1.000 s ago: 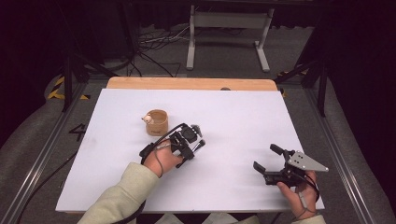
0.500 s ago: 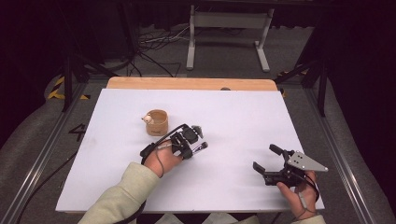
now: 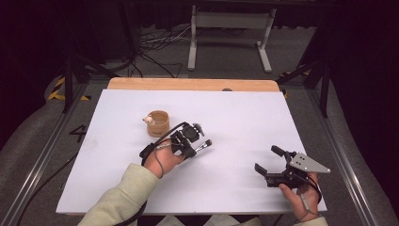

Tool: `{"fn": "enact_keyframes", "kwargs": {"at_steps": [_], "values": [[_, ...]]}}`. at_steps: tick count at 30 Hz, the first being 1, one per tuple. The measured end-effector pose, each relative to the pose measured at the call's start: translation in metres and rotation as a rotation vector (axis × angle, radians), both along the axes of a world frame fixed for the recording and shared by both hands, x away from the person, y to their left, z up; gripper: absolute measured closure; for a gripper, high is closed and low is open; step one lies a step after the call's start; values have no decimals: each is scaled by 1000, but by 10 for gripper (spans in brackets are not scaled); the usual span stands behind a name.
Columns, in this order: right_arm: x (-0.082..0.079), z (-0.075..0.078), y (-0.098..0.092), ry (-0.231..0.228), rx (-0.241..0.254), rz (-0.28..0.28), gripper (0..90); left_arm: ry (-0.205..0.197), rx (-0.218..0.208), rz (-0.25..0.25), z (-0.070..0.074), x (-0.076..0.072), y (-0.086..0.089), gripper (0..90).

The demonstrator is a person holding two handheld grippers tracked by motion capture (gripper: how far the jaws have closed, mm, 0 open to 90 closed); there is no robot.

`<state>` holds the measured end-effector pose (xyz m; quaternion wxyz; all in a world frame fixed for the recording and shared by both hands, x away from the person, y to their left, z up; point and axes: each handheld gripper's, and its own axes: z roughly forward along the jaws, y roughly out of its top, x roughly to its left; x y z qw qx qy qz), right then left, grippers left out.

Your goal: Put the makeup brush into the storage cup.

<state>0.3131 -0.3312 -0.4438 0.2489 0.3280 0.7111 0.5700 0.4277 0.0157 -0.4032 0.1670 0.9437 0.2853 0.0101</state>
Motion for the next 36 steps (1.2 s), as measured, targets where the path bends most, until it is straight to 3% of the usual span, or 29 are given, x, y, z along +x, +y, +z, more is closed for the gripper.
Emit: {"fn": "enact_keyframes", "kwargs": {"at_steps": [2,10,14,15,17,20,26,27,28,36], "values": [[0,0,0,-1,1,0,33,-12,-40,4,6,0,4,789],[-1,1,1,-2,2,1,32,-63,-108,-4,19,-3,11,789],[-1,1,1,-2,3,0,32,-98,-175,5,27,-5,17,789],[-1,1,1,-2,3,0,32,-98,-175,5,27,-5,17,789],[-1,1,1,-2,4,1,31,-129,-223,11,32,-5,22,789],[-1,1,1,-3,4,3,31,-163,-256,22,35,-7,27,789],[-1,1,1,-3,6,3,31,-224,-368,54,37,-10,39,789],[-1,1,1,-3,6,3,31,-224,-368,54,37,-10,39,789],[-1,1,1,-1,4,2,31,-242,-401,64,36,-12,42,789],[0,0,1,-3,3,3,31,-323,-510,107,37,-14,59,789]]}}
